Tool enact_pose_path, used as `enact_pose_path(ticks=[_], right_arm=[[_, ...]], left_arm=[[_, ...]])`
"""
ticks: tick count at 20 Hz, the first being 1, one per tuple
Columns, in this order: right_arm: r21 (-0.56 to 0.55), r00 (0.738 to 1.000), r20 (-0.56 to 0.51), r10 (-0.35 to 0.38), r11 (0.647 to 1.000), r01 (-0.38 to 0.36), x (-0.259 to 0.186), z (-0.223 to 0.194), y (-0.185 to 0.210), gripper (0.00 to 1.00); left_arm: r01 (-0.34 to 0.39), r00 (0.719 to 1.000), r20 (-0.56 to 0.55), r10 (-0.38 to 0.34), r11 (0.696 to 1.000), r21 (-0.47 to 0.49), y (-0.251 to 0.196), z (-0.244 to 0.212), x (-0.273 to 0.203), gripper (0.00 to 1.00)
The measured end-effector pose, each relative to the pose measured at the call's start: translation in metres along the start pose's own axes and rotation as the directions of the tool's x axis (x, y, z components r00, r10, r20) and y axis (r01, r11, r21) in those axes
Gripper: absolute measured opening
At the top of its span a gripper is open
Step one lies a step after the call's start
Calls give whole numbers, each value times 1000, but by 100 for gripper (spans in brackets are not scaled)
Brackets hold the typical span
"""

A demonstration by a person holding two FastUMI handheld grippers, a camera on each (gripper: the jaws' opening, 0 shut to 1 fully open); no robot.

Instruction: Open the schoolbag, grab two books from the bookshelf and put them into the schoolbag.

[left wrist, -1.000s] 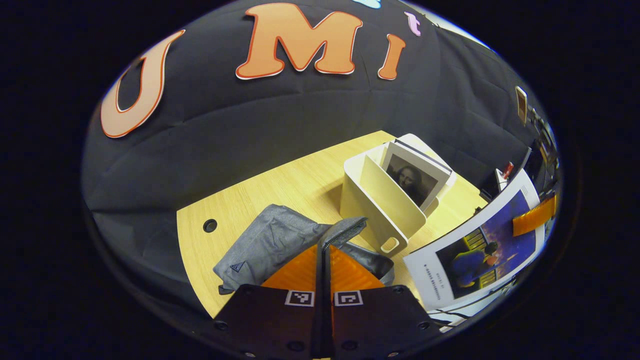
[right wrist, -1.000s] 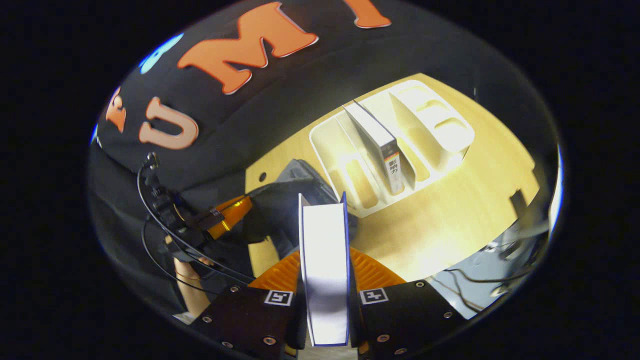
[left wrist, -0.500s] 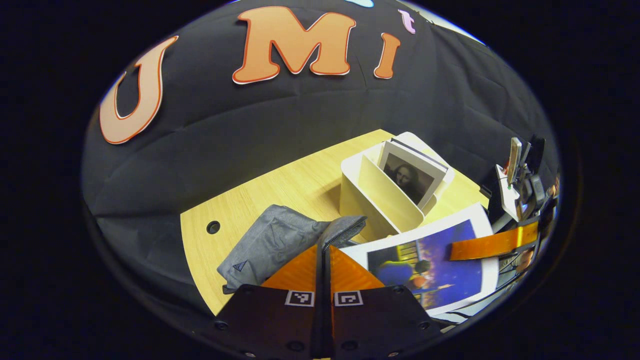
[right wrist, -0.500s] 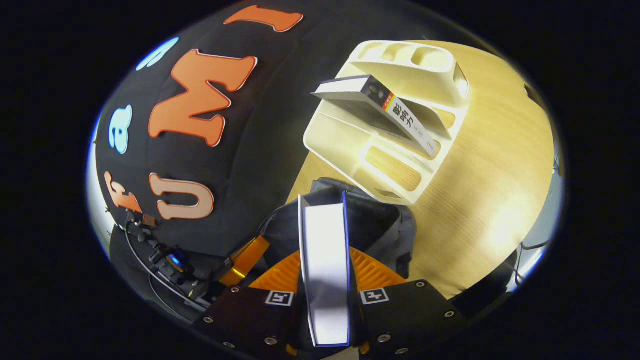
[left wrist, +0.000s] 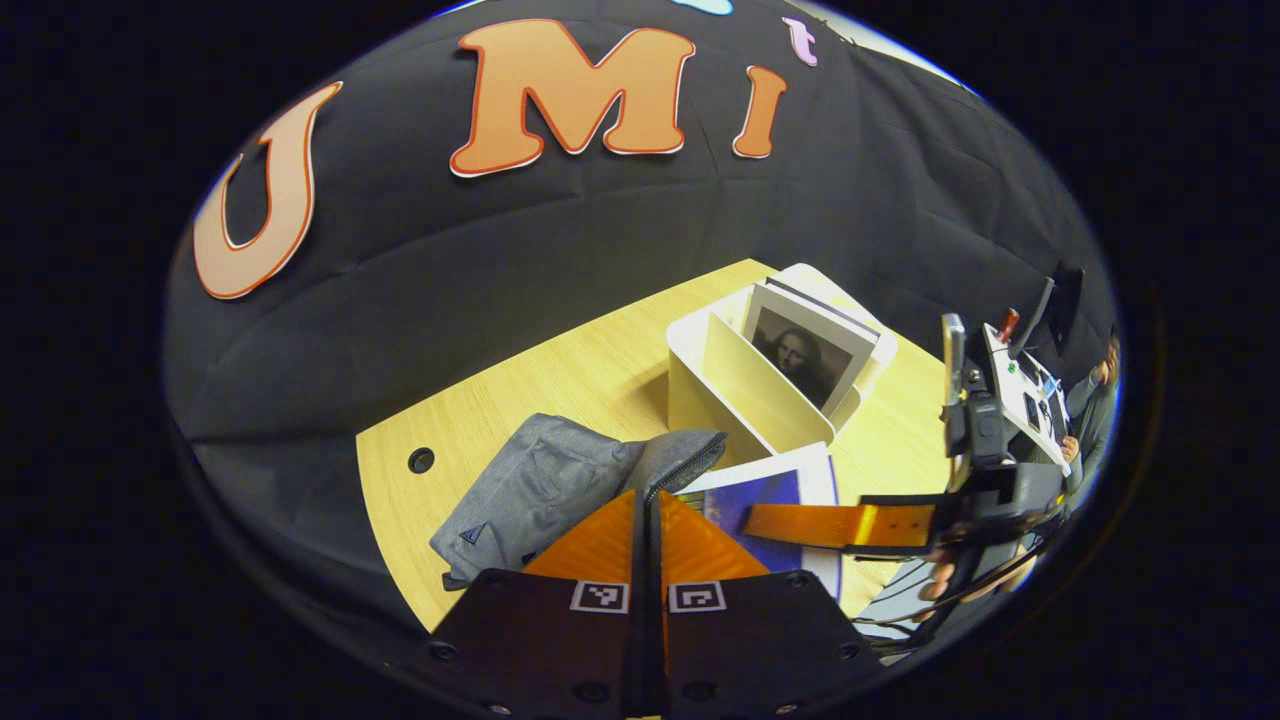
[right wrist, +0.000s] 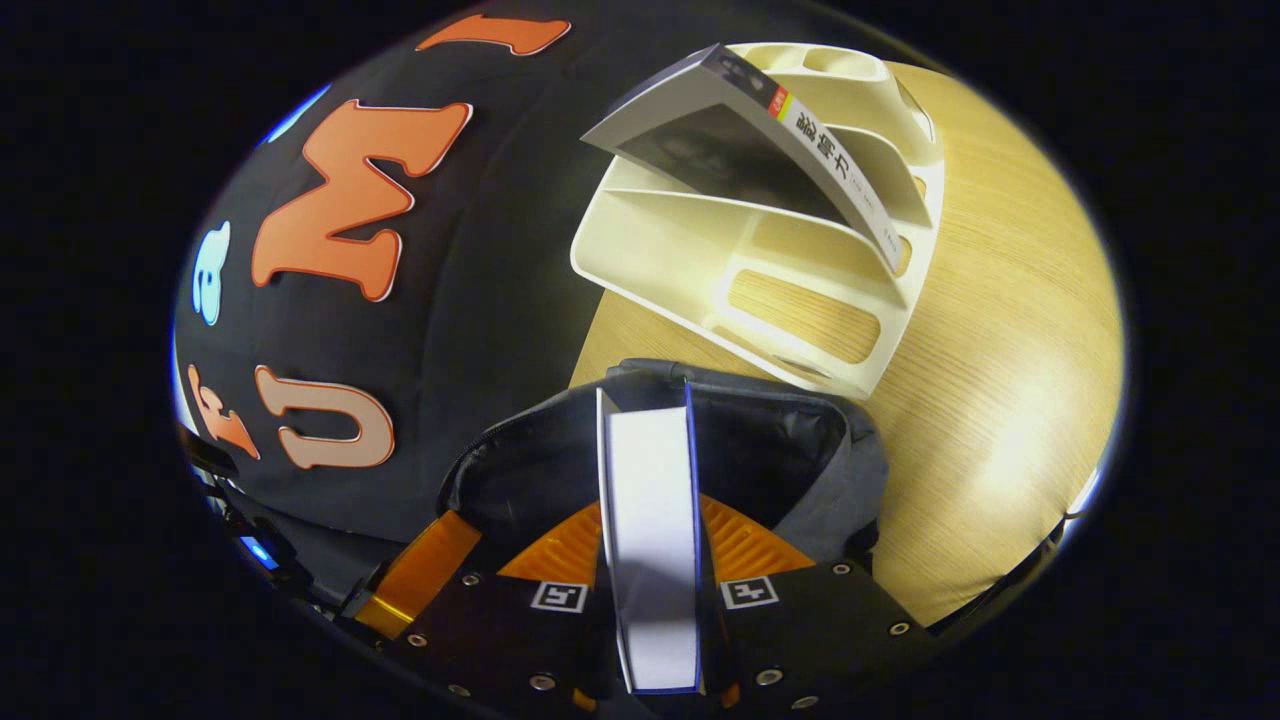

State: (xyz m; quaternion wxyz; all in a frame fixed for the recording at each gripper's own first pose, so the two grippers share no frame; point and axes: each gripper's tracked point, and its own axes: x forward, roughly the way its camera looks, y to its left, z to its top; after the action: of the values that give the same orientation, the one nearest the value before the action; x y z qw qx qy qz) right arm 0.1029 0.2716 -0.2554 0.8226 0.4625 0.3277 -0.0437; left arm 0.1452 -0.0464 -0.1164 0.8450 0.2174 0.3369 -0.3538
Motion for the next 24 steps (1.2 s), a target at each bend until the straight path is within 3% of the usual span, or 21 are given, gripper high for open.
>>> enact_pose_path(ticks=[8,13,14,15,17,18,20,22,24], right_arm=[[24,997,77,-13,1000,11,52,-2,12,34],[12,997,80,-3,1000,2,67,-6,18,34],[10,997,78,-3,1000,3,66,-6,17,25],[10,997,73,-5,1000,5,64,-6,16,35],[11,998,42,-40,999,40,57,-10,7,38],[13,998,32,-52,999,52,57,-8,6,29],[-3,997,20,-72,997,72,48,-5,3,79],[-33,996,11,-92,995,92,37,-2,0,97],[-52,994,-5,-105,993,105,25,1,-3,98]], left_arm=[[55,998,-8,-54,997,51,-16,-3,8,1],[42,999,1,-42,998,48,-2,1,12,1],[45,999,2,-45,998,38,0,1,12,1],[43,999,7,-44,999,32,2,1,12,1],[42,999,9,-42,999,22,6,0,13,1],[37,999,7,-37,999,18,9,0,14,1],[37,999,10,-37,999,-1,13,-1,14,1],[44,999,18,-44,999,-21,15,0,13,1],[42,999,25,-41,999,-35,20,0,13,0]])
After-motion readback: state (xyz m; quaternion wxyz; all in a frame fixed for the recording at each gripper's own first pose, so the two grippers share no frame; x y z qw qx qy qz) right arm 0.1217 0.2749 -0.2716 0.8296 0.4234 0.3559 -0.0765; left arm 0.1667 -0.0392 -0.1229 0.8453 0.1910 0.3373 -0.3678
